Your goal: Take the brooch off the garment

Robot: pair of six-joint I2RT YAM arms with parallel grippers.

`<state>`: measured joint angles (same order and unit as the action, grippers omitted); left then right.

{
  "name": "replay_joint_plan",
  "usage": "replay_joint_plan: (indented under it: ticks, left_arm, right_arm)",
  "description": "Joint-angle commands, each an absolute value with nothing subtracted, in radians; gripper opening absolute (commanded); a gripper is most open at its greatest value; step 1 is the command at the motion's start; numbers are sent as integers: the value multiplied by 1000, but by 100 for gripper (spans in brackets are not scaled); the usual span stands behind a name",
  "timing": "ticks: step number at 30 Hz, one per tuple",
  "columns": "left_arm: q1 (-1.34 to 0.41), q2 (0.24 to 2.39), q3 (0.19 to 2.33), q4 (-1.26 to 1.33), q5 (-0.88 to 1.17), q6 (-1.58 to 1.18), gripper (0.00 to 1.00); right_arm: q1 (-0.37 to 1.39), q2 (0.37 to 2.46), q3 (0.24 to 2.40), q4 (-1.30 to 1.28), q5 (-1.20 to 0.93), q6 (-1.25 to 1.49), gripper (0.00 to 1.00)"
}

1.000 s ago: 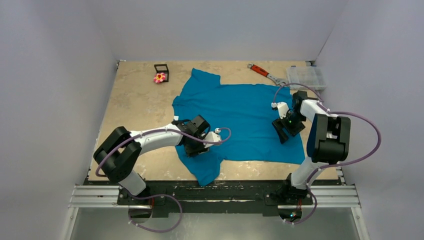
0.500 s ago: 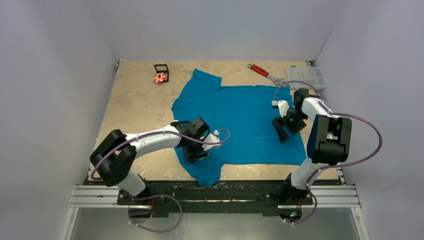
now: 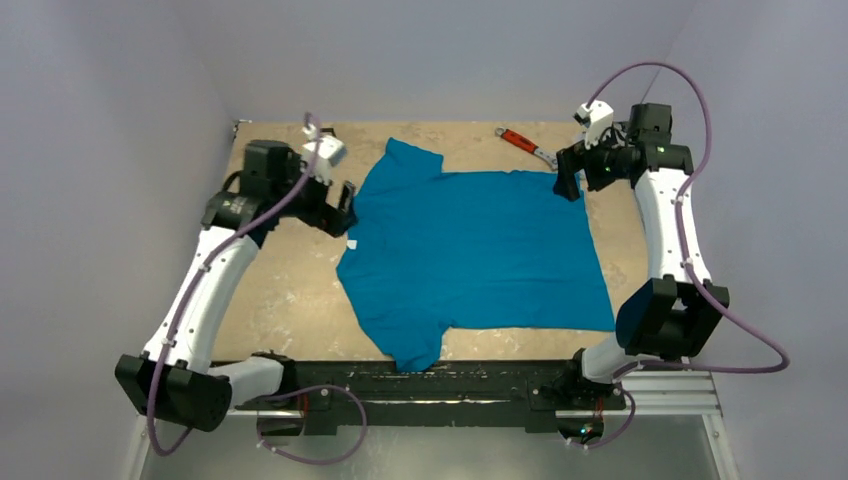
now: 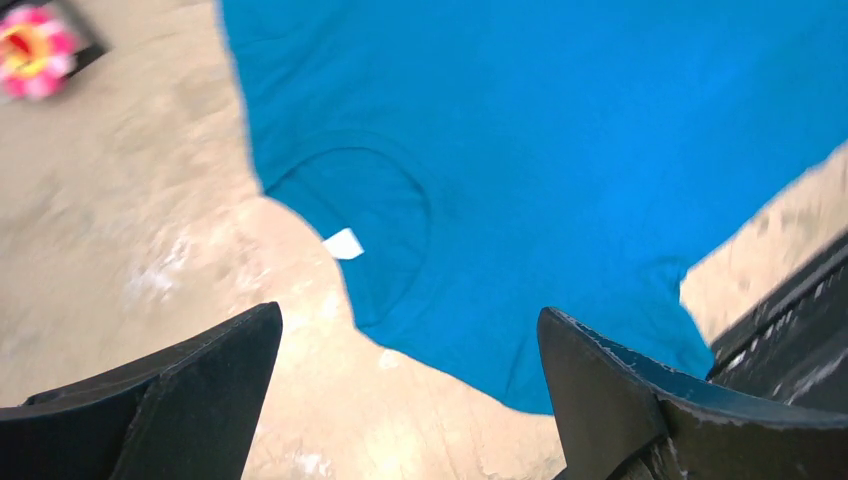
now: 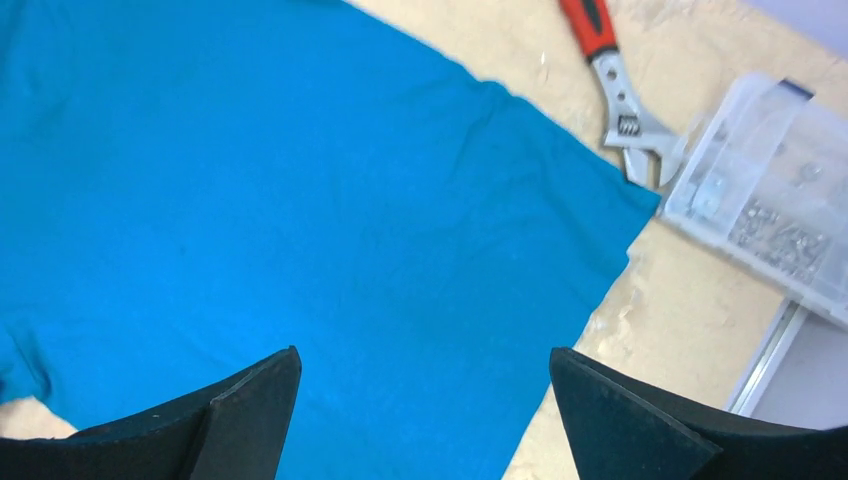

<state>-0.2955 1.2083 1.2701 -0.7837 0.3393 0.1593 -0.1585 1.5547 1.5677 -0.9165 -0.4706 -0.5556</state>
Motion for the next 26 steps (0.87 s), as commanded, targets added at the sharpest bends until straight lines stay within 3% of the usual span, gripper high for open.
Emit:
replay_joint_plan:
  ticks: [1,6,12,19,26]
  left_arm:
    - [-61,1204,1380,-906,470,10,100]
    - [259,1243,1438,-1028,581,54,100]
    - [439,1317,1397,-1118,479,163,100]
    - [485,1313,1231,-1073,453,197,100]
    - [485,1284,1188,-1019,445,151,100]
  right_arm:
    - [-186,1501,1587,-822,-546,-401,99]
    - [-260,1477,1494,-772,-545,-366,99]
    - [-357,1490,1347,-714,-508,-390,99]
    - [-365,1484,1199,-665,-485,-415,99]
    - [-365,1475,1184,-670,-482,-403,99]
